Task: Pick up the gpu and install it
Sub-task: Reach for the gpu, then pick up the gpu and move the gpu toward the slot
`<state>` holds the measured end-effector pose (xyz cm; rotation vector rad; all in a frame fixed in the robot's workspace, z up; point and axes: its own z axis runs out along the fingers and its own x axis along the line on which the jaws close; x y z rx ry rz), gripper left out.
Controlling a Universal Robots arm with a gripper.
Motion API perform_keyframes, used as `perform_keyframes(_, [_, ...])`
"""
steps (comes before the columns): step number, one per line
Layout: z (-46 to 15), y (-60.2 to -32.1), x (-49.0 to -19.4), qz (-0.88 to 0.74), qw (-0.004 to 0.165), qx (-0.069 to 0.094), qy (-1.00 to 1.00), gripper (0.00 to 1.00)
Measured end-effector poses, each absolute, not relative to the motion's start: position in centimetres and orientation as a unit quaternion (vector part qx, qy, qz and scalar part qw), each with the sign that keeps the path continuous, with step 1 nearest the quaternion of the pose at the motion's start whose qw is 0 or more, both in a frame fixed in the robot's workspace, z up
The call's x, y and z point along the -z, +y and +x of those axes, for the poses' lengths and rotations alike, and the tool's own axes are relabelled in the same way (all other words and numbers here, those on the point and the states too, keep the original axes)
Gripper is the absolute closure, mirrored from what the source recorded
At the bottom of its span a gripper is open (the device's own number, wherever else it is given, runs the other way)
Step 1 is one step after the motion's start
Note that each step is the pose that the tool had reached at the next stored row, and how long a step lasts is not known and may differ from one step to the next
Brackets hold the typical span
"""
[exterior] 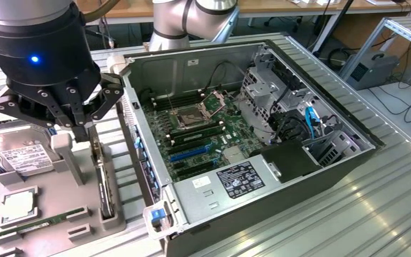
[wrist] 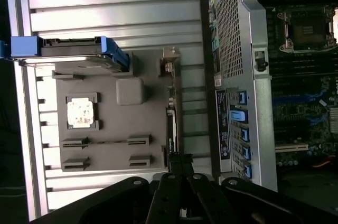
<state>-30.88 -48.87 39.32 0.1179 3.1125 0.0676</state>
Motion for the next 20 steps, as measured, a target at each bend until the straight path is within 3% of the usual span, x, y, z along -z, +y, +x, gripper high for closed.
perform_keyframes(17, [-31.25,-48.87,-39.32,0.038,0.013,-0.022,0.999,0.89])
perform_keyframes(18, [-31.25,-48.87,-39.32,0.038,0.013,-0.022,0.999,0.89])
perform_keyframes(20, [-31.25,-48.87,-39.32,0.038,0.013,-0.022,0.999,0.77])
